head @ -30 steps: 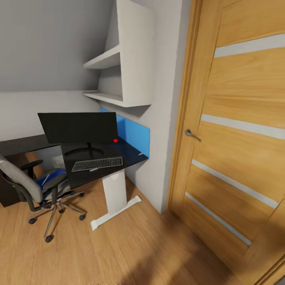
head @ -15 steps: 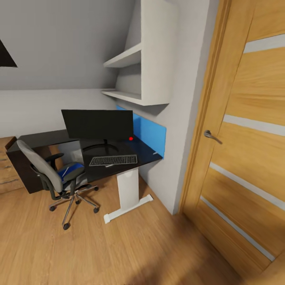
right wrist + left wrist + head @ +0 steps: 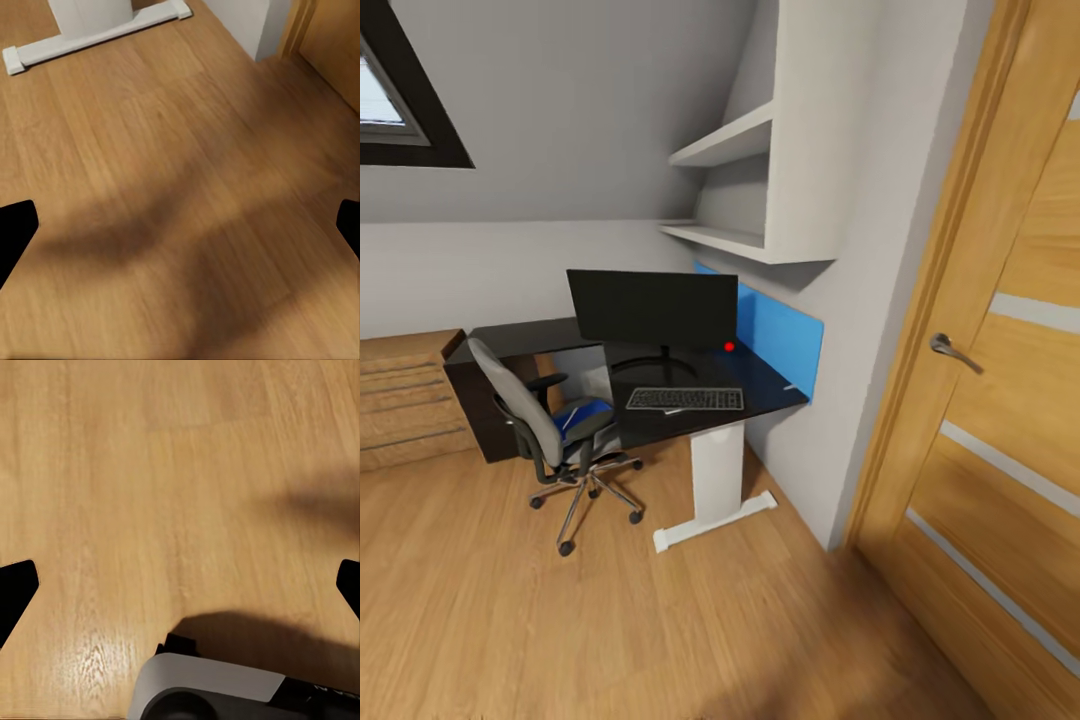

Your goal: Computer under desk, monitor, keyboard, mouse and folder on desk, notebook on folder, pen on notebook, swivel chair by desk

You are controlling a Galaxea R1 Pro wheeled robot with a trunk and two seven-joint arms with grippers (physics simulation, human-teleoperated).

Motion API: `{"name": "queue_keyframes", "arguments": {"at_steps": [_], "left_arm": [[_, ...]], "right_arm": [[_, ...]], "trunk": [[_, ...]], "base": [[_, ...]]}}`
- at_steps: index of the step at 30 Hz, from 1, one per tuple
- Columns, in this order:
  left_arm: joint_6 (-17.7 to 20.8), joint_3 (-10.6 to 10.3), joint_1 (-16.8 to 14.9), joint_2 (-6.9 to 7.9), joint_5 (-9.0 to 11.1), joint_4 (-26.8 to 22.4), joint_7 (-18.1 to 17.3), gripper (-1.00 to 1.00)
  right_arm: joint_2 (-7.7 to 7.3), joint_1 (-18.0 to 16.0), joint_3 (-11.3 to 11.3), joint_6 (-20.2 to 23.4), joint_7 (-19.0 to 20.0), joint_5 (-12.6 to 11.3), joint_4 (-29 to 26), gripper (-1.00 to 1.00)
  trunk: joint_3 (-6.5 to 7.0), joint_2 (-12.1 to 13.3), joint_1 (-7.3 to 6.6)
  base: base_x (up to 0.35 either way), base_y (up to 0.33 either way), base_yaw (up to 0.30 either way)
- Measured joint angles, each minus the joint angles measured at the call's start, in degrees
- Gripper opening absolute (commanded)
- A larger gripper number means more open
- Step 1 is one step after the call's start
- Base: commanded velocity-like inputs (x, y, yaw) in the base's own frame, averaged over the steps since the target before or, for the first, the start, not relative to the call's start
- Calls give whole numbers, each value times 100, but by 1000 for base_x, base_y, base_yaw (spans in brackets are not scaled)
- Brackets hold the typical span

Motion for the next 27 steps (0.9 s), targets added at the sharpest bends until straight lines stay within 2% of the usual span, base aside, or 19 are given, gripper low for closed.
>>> {"name": "queue_keyframes", "arguments": {"at_steps": [27], "left_arm": [[0,0,0,-8,0,-1,0,100]], "right_arm": [[-9,0,0,-7,0,-7,-2,100]], "trunk": [[-108,0,0]], "base": [[0,0,257]]}}
